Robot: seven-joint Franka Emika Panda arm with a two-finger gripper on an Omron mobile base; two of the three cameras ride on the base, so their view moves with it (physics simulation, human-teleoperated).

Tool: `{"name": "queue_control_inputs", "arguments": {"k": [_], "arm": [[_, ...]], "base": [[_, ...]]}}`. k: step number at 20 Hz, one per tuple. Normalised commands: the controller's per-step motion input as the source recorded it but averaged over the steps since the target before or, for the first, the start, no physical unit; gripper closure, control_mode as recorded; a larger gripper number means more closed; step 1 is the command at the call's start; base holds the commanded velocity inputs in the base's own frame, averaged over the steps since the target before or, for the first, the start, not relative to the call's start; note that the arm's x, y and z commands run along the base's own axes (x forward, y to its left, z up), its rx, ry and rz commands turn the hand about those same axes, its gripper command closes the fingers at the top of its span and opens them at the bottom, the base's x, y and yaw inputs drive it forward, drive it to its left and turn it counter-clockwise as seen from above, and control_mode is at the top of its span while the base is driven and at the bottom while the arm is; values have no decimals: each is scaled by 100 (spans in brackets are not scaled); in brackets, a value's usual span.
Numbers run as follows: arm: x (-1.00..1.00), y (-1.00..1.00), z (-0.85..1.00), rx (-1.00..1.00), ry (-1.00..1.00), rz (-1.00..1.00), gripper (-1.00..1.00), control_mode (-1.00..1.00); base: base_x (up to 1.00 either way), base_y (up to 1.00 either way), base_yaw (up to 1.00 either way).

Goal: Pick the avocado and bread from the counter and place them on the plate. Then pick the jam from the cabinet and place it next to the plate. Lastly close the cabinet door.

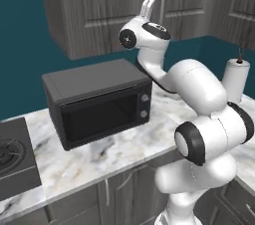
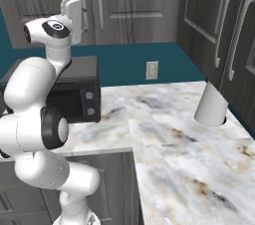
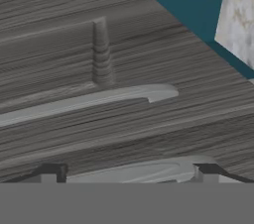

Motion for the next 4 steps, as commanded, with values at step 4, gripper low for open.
{"name": "queue_control_inputs", "arguments": {"k": [4], "arm": [[100, -55, -2, 0, 0, 0, -100, -100]], "base": [[0, 0, 0]]}}
